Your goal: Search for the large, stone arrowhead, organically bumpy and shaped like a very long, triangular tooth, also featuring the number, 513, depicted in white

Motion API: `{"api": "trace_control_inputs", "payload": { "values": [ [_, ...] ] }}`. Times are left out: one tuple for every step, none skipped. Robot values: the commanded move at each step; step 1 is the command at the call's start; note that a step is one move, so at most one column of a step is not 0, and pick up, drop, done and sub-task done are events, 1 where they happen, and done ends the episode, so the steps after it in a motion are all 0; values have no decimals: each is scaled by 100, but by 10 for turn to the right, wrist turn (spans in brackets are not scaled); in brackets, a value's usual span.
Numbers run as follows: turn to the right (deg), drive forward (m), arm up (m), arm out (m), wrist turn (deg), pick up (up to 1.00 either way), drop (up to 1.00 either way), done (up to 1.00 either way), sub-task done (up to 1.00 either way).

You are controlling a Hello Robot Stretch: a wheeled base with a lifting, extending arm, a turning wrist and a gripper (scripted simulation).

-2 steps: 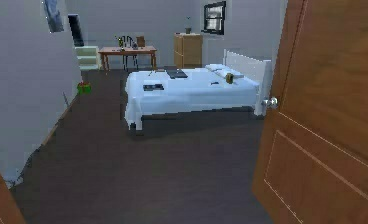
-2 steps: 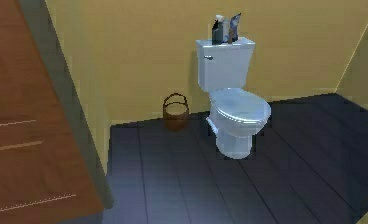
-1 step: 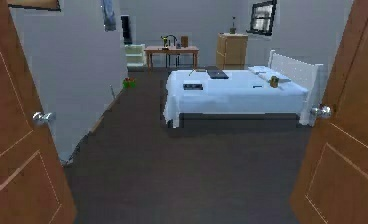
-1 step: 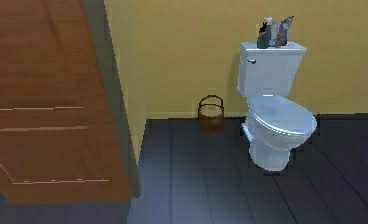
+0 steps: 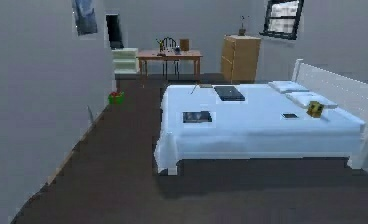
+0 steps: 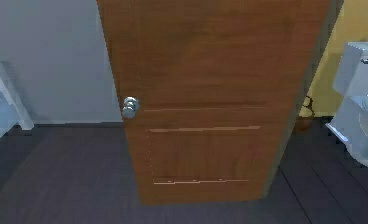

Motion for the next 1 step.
{"api": "trace_control_inputs", "payload": {
  "values": [
    [-210, 0, 0, 0, 0, 0, 0, 0, 0]
  ]
}}
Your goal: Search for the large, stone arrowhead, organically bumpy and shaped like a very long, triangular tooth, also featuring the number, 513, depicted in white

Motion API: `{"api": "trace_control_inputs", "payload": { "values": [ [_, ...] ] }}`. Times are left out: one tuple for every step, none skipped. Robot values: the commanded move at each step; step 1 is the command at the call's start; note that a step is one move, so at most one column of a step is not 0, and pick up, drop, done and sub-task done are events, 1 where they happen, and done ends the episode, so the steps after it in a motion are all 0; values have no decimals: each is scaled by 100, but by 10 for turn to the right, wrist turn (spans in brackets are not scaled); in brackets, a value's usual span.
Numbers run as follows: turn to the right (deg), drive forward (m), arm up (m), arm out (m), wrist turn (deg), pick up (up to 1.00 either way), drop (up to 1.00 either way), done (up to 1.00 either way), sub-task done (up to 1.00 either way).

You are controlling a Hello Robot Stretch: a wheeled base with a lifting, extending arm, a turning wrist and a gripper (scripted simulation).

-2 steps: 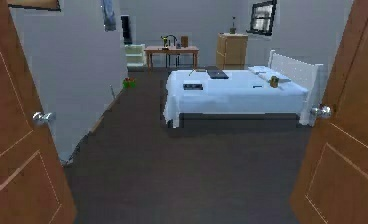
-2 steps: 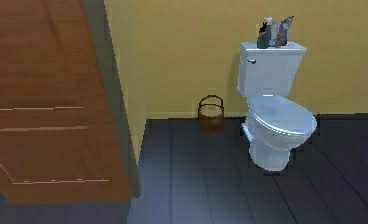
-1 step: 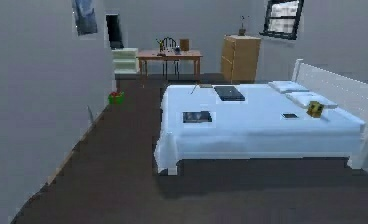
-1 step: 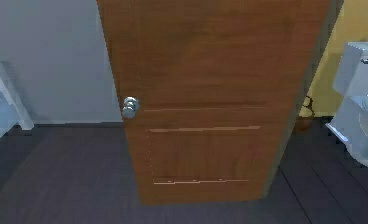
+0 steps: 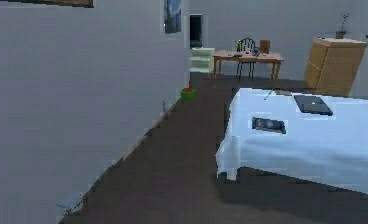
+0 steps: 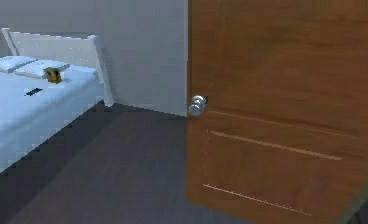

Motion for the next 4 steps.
{"api": "trace_control_inputs", "payload": {
  "values": [
    [0, 5, 0, 0, 0, 0, 0, 0, 0],
    [150, 0, 0, 0, 0, 0, 0, 0, 0],
    [0, 45, 0, 0, 0, 0, 0, 0, 0],
    [-360, 0, 0, 0, 0, 0, 0, 0, 0]
  ]
}}
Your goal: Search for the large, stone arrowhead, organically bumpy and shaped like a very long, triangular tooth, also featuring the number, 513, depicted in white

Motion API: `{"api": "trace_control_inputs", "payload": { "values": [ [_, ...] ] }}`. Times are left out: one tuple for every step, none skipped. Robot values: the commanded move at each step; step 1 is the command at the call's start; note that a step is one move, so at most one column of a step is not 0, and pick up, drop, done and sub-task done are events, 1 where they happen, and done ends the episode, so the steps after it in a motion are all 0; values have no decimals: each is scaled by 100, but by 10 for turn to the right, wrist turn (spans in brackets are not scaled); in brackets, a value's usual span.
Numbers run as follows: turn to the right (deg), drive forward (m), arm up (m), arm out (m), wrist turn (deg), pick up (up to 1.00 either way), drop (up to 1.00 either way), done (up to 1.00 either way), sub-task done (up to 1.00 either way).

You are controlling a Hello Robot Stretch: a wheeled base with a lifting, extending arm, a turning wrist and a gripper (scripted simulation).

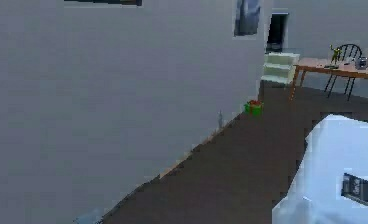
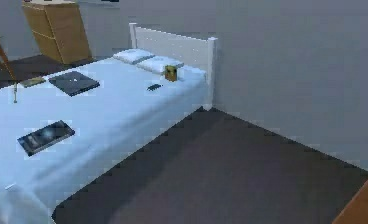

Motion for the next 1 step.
{"api": "trace_control_inputs", "payload": {
  "values": [
    [0, 100, 0, 0, 0, 0, 0, 0, 0]
  ]
}}
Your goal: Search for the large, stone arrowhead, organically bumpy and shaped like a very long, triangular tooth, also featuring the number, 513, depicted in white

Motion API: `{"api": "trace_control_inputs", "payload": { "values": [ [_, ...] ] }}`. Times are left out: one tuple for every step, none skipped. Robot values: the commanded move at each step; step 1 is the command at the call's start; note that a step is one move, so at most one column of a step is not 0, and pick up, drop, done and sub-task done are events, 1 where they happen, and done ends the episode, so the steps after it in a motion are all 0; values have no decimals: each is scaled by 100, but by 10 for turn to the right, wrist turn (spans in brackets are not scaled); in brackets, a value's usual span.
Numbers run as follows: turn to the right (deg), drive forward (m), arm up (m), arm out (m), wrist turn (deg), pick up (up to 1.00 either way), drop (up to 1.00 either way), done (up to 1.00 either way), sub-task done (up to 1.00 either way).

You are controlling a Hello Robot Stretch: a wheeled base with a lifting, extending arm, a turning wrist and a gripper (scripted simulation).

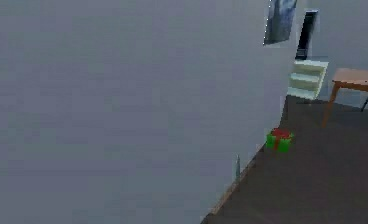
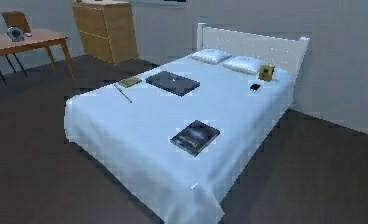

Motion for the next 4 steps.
{"api": "trace_control_inputs", "payload": {
  "values": [
    [-330, 0, 0, 0, 0, 0, 0, 0, 0],
    [0, 5, 0, 0, 0, 0, 0, 0, 0],
    [450, 0, 0, 0, 0, 0, 0, 0, 0],
    [270, 0, 0, 0, 0, 0, 0, 0, 0]
  ]
}}
